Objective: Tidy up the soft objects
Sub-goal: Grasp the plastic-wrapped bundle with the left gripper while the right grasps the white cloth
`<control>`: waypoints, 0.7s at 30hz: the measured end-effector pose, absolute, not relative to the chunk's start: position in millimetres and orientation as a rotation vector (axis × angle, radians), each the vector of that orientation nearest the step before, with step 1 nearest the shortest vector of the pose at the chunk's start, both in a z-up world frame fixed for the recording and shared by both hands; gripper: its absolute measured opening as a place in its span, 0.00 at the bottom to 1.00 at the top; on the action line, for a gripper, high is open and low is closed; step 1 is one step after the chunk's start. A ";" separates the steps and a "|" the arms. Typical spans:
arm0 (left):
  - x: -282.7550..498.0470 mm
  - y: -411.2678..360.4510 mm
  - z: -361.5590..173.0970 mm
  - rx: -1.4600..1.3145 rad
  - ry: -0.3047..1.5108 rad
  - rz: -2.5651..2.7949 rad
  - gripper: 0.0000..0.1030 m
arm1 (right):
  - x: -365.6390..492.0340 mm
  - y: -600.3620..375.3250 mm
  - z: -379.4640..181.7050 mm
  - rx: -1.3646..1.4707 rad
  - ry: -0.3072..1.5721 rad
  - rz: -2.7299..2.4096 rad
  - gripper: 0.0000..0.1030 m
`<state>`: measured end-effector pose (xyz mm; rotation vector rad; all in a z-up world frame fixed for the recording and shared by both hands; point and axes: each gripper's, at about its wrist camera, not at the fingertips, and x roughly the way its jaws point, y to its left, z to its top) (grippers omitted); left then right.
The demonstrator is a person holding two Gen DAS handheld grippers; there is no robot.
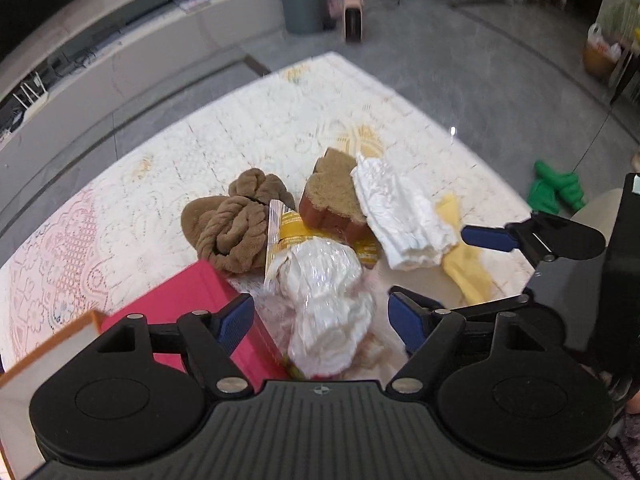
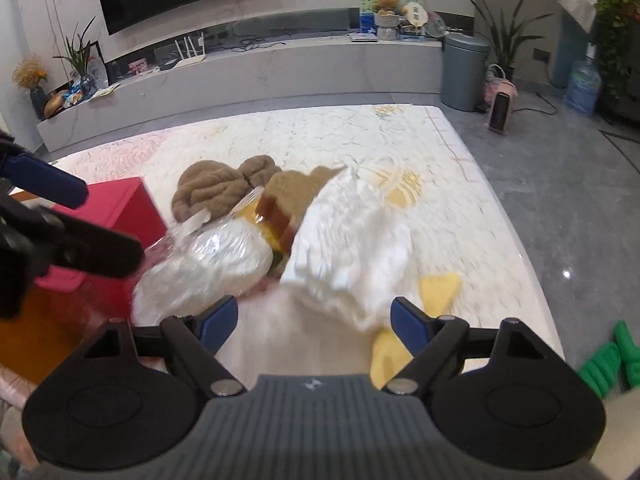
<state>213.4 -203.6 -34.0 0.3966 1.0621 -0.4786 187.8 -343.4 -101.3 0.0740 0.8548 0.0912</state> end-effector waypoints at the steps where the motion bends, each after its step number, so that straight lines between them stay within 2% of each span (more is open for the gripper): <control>1: 221.2 -208.3 -38.1 0.406 1.089 -0.481 0.87 | 196.4 -343.5 -106.1 0.067 0.858 0.099 0.80; 8: 254.1 -232.3 -69.4 0.516 1.225 -0.405 0.87 | 219.2 -346.8 -125.8 0.061 0.817 0.125 0.78; 14: 263.8 -239.8 -91.4 0.478 1.319 -0.396 0.87 | 225.2 -349.5 -142.9 0.076 0.845 0.139 0.63; 18: 264.2 -240.5 -97.0 0.458 1.334 -0.388 0.88 | 224.7 -348.0 -144.8 0.061 0.844 0.145 0.48; 21: 266.8 -239.0 -102.3 0.413 1.360 -0.396 0.88 | 223.5 -347.7 -146.5 0.059 0.847 0.144 0.33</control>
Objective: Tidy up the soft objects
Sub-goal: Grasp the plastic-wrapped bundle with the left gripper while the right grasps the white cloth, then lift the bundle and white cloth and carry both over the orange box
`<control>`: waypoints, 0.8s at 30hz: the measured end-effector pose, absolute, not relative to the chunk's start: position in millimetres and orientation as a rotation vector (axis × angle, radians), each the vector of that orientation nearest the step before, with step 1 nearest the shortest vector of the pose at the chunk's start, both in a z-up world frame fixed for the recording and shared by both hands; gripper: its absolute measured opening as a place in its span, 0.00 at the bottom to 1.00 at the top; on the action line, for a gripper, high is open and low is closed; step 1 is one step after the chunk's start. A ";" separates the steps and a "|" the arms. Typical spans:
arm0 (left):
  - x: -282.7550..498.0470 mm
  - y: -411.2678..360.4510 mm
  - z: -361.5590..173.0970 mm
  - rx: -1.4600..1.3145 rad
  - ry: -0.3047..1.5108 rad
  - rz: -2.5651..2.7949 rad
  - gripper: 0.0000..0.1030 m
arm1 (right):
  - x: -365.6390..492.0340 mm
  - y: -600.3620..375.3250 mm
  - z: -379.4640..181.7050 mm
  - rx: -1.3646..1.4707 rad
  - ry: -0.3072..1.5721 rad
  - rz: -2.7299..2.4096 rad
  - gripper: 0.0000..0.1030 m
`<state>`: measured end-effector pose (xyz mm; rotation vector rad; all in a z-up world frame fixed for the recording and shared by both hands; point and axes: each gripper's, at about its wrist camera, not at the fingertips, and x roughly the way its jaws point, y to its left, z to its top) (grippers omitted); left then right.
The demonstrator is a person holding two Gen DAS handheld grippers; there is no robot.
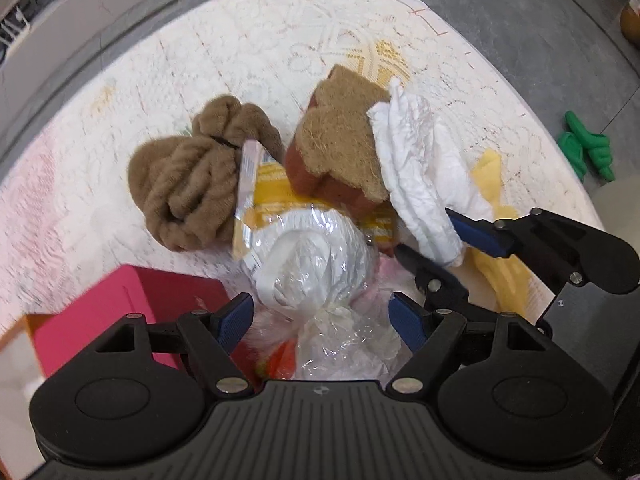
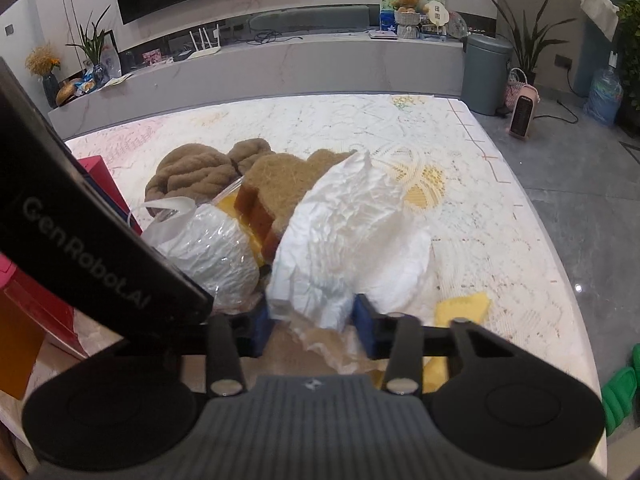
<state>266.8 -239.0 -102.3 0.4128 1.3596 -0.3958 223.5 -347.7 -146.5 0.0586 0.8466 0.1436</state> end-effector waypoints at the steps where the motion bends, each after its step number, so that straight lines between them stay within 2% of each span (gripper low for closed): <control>1: 267.1 -238.2 -103.8 0.394 1.360 -0.402 0.88 | 223.3 -349.0 -146.7 0.066 0.847 0.142 0.30; 2: 267.3 -237.8 -104.9 0.383 1.358 -0.412 0.88 | 222.6 -350.5 -146.9 0.074 0.847 0.140 0.28; 4: 268.6 -235.6 -107.9 0.364 1.359 -0.402 0.87 | 222.9 -351.7 -148.1 0.075 0.850 0.131 0.18; 7: 267.3 -230.1 -105.9 0.316 1.352 -0.398 0.77 | 221.3 -352.7 -147.5 0.072 0.842 0.116 0.12; 9: 265.2 -225.9 -101.8 0.290 1.339 -0.391 0.74 | 218.8 -354.2 -145.5 0.071 0.831 0.111 0.10; 11: 262.4 -223.0 -97.0 0.284 1.317 -0.378 0.65 | 215.5 -355.8 -142.4 0.074 0.816 0.109 0.09; 13: 258.5 -219.9 -89.9 0.272 1.290 -0.367 0.63 | 212.1 -358.1 -139.1 0.081 0.804 0.107 0.09; 24: 220.1 -195.7 -29.7 0.161 1.121 -0.399 0.59 | 180.8 -364.6 -108.1 0.090 0.669 0.096 0.07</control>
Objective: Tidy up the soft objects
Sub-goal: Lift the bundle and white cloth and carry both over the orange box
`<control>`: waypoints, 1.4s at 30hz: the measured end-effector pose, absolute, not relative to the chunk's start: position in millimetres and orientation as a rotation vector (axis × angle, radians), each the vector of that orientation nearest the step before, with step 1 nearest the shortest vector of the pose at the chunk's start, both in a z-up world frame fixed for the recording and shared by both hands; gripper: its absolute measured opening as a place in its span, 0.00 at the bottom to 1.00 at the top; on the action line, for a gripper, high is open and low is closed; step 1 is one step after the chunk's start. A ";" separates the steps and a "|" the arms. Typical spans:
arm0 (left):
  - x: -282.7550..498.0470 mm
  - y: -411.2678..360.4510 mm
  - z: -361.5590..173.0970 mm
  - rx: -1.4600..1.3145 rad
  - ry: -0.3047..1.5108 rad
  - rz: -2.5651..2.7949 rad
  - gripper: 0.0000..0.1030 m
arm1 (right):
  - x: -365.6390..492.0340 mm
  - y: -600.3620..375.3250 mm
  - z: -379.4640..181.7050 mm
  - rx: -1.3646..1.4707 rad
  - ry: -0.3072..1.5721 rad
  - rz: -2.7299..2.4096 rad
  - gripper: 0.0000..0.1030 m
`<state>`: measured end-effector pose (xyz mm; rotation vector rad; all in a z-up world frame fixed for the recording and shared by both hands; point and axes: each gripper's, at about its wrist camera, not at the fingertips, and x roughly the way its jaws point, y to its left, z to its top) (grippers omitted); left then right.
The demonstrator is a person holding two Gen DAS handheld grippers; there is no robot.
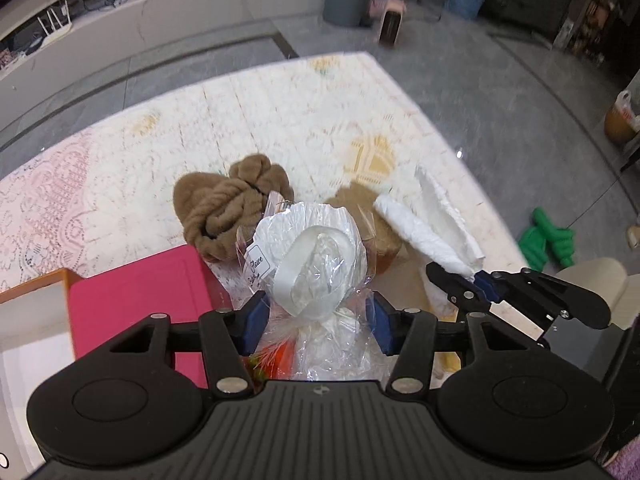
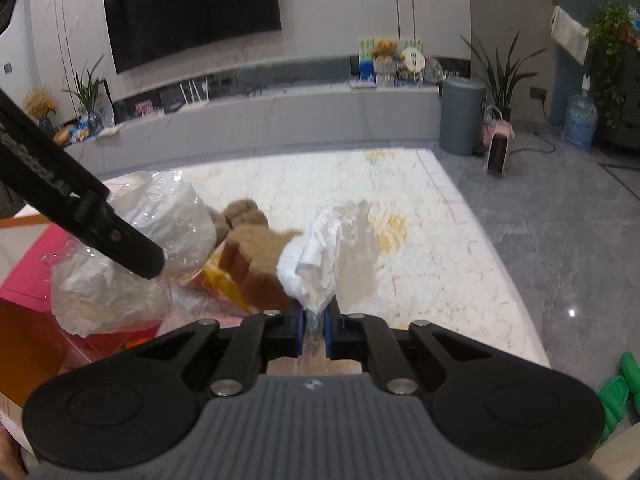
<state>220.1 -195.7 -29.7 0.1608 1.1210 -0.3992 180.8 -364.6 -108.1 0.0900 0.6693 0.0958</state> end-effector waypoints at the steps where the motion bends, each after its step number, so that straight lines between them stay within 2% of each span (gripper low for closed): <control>1: 215.0 -191.7 -25.5 0.155 1.110 -0.401 0.59 | 177.9 -364.1 -104.7 0.091 0.661 0.103 0.07; 13: 180.2 -181.3 -26.7 0.177 1.064 -0.441 0.59 | 124.1 -331.4 -84.4 0.067 0.717 0.159 0.07; 25: 186.0 -206.4 -72.6 0.270 1.117 -0.386 0.58 | 105.4 -344.0 -78.4 0.117 0.734 0.109 0.07; 42: 129.1 -141.8 -0.2 0.204 0.999 -0.423 0.58 | 83.9 -311.9 -23.5 0.019 0.639 0.143 0.07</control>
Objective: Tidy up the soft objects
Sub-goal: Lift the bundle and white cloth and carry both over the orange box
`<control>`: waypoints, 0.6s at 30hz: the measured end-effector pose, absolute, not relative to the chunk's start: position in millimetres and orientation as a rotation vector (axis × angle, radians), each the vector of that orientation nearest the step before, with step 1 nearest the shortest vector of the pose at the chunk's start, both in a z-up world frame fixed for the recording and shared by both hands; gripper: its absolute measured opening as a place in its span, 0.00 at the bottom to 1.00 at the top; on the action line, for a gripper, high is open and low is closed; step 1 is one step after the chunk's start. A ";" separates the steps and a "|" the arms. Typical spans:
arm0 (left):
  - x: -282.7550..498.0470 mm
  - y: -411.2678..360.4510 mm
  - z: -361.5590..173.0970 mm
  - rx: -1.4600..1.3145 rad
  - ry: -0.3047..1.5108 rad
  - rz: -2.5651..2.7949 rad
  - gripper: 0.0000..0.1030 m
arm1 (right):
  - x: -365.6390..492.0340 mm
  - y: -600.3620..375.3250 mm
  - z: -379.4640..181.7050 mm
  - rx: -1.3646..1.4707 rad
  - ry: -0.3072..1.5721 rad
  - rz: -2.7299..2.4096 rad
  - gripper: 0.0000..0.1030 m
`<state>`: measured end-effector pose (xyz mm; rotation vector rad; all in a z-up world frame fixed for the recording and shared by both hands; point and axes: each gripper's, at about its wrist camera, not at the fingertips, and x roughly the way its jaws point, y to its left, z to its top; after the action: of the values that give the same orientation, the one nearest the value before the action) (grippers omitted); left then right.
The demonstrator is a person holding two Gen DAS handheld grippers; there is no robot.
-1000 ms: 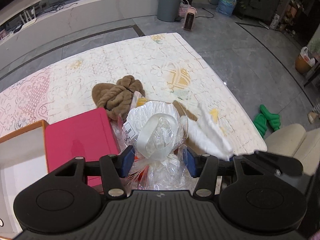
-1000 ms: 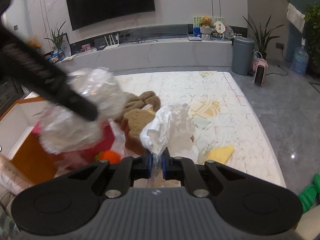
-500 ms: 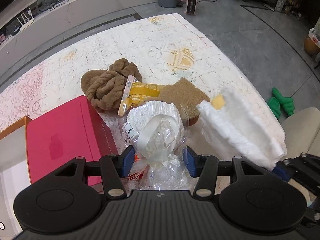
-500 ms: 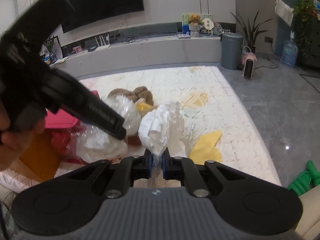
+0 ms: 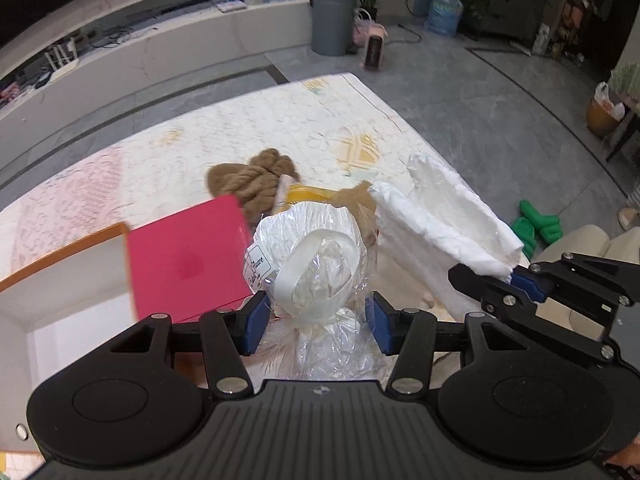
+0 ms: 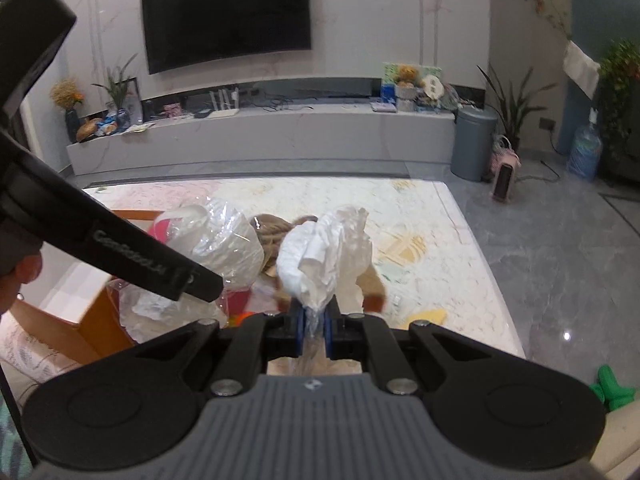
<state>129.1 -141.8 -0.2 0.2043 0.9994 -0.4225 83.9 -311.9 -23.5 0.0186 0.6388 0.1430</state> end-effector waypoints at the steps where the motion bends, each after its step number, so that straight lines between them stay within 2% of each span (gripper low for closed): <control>1: 126.5 -133.4 3.4 0.197 0.992 -0.415 0.58 | 82.6 -306.5 -20.7 0.011 0.632 0.151 0.07; 18: 125.1 28.4 34.1 0.184 0.969 -0.171 0.58 | 84.5 -167.5 12.9 -0.004 0.593 0.421 0.07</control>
<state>125.1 28.4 34.1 0.1838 0.9695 -0.1705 84.5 -167.5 12.9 -0.0043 0.5925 0.4210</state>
